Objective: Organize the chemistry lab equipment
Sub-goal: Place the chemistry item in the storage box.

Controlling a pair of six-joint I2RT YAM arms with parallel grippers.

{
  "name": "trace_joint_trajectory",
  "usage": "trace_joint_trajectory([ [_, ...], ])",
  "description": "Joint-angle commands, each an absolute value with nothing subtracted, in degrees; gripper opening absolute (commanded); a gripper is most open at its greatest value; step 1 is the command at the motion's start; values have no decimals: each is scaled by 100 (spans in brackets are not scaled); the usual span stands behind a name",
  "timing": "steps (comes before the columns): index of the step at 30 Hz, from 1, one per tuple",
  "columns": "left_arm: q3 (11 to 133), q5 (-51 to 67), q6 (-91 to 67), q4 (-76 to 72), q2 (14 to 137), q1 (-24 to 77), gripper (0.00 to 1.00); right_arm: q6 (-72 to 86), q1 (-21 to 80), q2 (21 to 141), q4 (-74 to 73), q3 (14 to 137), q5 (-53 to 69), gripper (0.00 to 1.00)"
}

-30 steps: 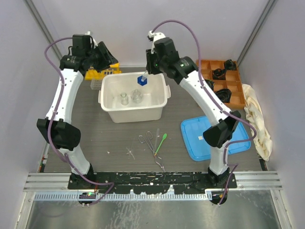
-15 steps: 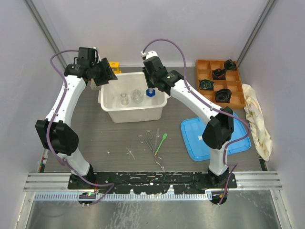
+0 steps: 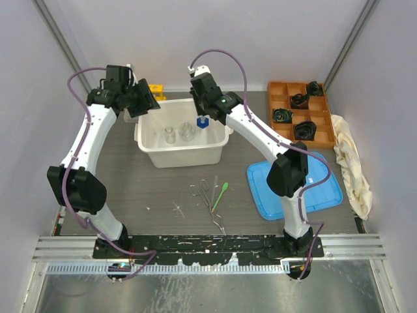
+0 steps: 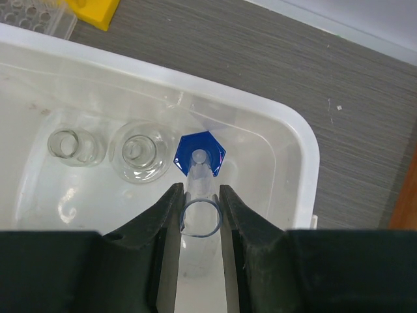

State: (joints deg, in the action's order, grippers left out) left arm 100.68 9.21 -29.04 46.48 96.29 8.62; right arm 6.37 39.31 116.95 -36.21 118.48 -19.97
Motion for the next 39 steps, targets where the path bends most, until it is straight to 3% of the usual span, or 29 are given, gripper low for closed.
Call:
trace_joint_trajectory([
  [1,10292,975,-2817,4486,9751,870,56,828,3802,11791,-3824,12428,-1882,1],
  [39,10390,994,-2568,4943,10101,861,56,1094,3480,12531,-4367,12858,-1014,1],
])
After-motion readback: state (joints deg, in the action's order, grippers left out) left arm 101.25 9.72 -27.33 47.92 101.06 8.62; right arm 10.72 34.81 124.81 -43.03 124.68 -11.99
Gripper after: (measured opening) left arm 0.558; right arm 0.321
